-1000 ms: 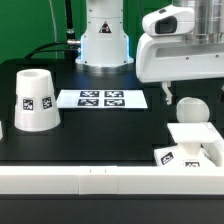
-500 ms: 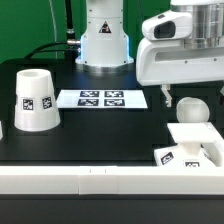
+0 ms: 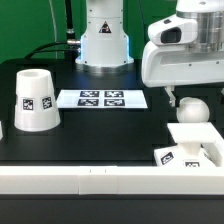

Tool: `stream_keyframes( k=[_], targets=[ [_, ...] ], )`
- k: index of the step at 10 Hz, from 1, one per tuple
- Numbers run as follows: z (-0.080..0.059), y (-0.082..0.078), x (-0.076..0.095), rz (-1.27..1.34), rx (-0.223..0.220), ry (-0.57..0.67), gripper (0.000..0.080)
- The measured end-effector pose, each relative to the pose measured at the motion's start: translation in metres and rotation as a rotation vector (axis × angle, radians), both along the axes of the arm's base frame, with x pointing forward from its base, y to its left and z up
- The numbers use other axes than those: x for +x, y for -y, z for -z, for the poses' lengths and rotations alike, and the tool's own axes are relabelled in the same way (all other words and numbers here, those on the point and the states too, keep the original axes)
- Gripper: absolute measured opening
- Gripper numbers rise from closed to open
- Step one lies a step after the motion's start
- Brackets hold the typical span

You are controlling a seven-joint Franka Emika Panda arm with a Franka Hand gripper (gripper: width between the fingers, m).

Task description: Assemble lamp

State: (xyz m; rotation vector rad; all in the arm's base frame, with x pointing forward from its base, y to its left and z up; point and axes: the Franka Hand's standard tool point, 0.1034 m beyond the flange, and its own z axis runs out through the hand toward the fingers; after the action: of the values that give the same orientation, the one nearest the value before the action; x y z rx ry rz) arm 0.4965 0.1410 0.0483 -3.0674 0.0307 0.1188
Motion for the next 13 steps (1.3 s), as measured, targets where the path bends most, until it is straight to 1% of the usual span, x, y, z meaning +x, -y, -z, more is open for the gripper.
stream_keyframes(
  k=[1,3,4,5,6,7,8,10,11,12,13],
  targets=[
    [0.0,0.005,0.001,0.001,-0.011,-0.077,0.0698],
    [0.001,0.008,0.001,0.004,-0.024,-0.216,0.0698],
    [0.001,0.007,0.001,0.005,-0.026,-0.285,0.0698],
    [0.003,0.006,0.002,0.003,-0.027,-0.325,0.0698],
    [0.003,0.004,-0.001,-0.004,-0.032,-0.397,0.0698],
    [0.003,0.003,0.002,-0.007,-0.032,-0.424,0.0698],
    [0.002,0.003,0.0,-0.022,-0.031,-0.48,0.0698],
    [0.004,0.01,-0.005,-0.034,-0.034,-0.598,0.0698],
    [0.008,0.01,-0.004,-0.036,-0.034,-0.633,0.0698],
    [0.008,0.009,-0.011,-0.045,-0.042,-0.717,0.0698],
    [0.01,0.007,-0.009,-0.054,-0.045,-0.777,0.0698]
  ],
)
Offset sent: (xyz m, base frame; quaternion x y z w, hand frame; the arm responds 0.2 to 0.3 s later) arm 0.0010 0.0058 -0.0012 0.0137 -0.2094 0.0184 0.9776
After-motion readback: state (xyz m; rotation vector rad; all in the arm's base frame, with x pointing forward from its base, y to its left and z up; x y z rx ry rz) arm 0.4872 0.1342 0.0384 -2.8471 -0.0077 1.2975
